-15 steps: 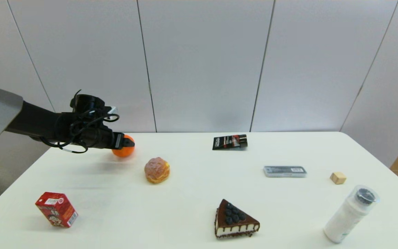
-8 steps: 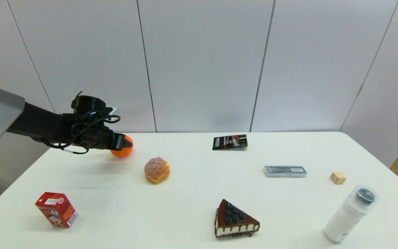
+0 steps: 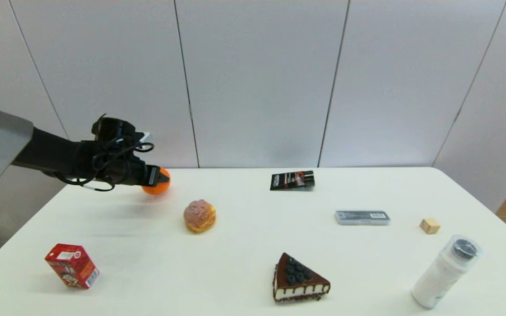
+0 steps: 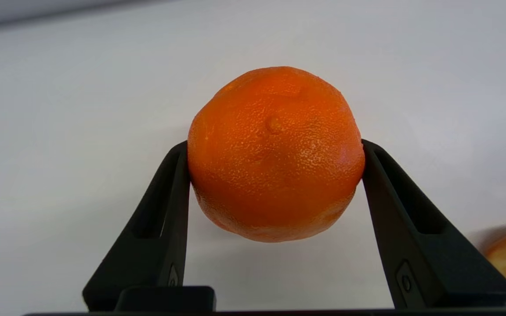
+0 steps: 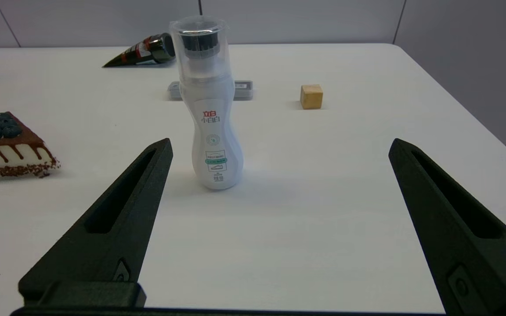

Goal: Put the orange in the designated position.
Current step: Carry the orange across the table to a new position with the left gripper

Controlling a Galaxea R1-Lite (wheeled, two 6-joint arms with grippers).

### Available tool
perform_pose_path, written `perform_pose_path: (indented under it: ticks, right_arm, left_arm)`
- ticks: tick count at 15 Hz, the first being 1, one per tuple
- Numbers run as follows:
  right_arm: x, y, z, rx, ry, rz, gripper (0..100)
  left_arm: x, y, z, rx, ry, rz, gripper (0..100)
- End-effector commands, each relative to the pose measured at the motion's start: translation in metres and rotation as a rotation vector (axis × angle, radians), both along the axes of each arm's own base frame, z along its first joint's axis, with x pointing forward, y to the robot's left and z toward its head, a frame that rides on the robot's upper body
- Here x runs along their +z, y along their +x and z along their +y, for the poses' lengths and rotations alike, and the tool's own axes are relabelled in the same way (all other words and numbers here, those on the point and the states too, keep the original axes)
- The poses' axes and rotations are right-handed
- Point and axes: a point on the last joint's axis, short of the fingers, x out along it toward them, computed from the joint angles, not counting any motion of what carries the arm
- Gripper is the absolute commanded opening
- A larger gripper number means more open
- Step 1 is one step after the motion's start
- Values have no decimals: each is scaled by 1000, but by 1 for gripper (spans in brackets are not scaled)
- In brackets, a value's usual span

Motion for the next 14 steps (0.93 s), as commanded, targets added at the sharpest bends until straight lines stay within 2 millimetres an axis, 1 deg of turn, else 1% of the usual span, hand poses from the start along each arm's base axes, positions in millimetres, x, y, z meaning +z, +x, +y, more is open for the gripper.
perform_pose_path:
  ticks: [1,6,9,11,14]
  right_arm:
    - [0,0,0,0,0,2,100]
    - [0,0,0,0,0,2,100]
    - [0,0,0,0,0,1,100]
    - [0,0,0,0,0,1,100]
    - [0,0,0,0,0,2,100]
  left_arm:
    - [29,3,-8,-24,-11,-97,0]
    - [58,-3,-27,-71,-20,-181,0]
    - [80,-21,-41,-115,-27,-227,0]
    - [89,-35,-47,-154,-4,-243,0]
    - [86,-57,-48,-187,18,-222,0]
